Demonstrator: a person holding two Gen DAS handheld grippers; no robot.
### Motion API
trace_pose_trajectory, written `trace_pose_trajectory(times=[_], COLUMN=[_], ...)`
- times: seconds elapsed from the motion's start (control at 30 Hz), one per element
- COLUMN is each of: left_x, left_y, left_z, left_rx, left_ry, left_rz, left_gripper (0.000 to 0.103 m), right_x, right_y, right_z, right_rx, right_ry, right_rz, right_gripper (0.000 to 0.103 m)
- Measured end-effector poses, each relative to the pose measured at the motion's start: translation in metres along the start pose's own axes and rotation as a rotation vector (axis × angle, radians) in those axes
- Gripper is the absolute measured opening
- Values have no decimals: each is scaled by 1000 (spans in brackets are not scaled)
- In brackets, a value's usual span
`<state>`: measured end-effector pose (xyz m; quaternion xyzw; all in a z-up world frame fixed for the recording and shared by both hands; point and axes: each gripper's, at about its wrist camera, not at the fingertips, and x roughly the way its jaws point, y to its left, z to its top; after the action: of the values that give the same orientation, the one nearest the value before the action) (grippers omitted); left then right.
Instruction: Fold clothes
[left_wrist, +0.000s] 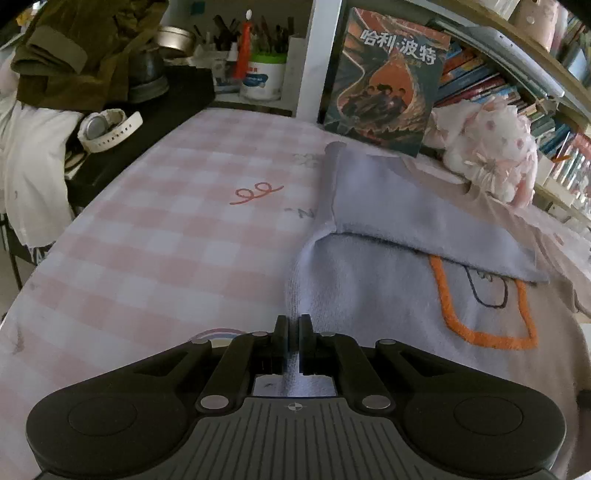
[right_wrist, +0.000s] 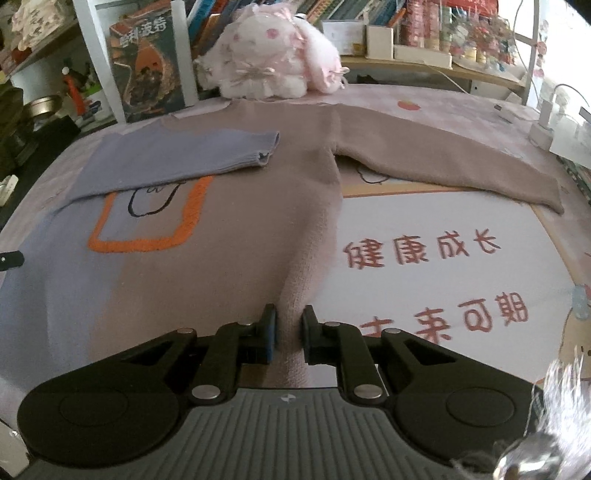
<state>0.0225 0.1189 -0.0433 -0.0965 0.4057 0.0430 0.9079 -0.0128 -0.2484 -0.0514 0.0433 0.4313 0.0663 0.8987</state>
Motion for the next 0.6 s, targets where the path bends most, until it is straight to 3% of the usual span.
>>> trace_pose_trajectory(times=[0.6], left_x=[3], left_y=[22], left_z=[-6], left_rx=[27], left_ry=[22], left_rz=[-69], left_gripper=[5], right_x=[-4], right_y=[15], right_z=[-9], right_rx=[80], right_ry=[-13], right_rz=[-73], right_gripper=[13])
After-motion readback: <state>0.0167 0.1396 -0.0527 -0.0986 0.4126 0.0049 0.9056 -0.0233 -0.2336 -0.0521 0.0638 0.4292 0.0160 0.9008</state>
